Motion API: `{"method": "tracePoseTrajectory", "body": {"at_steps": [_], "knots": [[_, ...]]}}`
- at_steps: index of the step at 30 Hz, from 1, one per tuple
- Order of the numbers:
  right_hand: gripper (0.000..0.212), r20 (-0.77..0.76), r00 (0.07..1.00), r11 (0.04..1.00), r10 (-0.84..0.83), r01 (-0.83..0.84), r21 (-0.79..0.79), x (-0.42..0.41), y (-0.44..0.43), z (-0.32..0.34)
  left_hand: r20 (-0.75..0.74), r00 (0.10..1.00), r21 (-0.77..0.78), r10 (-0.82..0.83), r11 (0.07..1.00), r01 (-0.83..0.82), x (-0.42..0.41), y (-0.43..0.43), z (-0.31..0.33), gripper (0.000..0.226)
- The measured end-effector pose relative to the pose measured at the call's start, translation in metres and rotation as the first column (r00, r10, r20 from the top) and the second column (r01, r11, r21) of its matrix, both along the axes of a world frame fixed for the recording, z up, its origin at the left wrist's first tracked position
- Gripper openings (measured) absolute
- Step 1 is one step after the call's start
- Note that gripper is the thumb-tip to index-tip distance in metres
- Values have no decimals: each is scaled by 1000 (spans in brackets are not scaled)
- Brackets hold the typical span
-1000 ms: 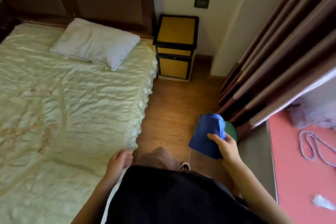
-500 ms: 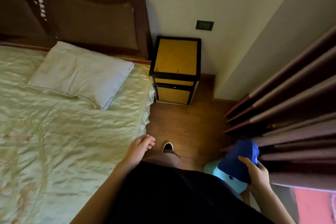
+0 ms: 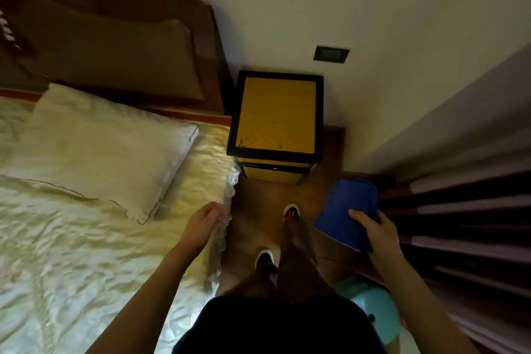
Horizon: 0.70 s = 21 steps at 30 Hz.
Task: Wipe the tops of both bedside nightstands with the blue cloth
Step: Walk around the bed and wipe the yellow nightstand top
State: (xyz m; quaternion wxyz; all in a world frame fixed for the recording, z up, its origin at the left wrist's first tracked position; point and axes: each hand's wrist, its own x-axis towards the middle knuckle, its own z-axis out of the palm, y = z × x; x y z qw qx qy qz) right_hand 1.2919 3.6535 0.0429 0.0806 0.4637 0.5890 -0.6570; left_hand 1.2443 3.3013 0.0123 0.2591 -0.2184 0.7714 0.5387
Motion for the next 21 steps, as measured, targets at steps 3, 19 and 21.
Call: {"method": "tracePoseTrajectory", "body": {"at_steps": [3, 19, 21], "knots": [[54, 34, 998, 998, 50, -50, 27, -53, 4, -15, 5, 1000, -42, 29, 999, -29, -39, 10, -13, 19], [30, -46, 994, 958, 103, -112, -264, -286, -39, -160, 11, 971, -154, 238, 960, -233, -240, 38, -168, 48], [34, -20, 991, 982, 136, -137, -132, -297, -41, -193, -2, 974, -225, 227, 949, -221, -262, 30, -202, 53]]}}
